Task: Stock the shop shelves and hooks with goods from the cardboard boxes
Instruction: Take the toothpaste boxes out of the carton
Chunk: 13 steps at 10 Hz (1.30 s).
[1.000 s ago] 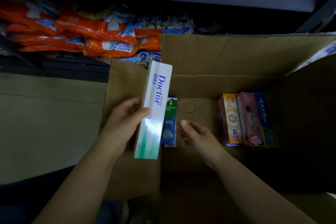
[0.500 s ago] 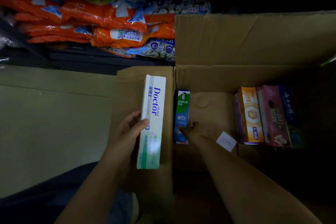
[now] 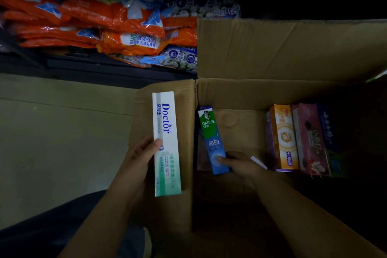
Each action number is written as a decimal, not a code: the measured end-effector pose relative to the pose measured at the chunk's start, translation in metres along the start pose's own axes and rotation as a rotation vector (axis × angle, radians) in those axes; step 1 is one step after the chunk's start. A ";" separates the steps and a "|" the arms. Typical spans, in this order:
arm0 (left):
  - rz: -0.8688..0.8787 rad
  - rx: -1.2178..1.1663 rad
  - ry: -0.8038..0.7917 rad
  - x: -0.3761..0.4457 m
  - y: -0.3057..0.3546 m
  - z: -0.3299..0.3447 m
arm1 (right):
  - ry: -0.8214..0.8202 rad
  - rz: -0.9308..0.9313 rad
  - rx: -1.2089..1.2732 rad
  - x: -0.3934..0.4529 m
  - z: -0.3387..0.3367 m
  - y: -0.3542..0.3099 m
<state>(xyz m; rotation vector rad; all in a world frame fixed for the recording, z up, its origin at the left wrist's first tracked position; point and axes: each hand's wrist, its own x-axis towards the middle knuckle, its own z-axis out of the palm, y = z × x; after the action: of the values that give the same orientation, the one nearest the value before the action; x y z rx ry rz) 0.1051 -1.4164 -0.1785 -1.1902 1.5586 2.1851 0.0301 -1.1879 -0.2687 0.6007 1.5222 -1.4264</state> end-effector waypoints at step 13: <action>0.005 -0.182 -0.094 -0.001 0.008 0.005 | 0.206 -0.057 -0.400 0.074 0.046 0.026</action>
<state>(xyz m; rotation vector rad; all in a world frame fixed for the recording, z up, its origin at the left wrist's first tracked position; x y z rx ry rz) 0.0982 -1.4151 -0.1714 -1.1146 1.3522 2.3915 0.0332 -1.2433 -0.3402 0.4701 1.9378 -1.0803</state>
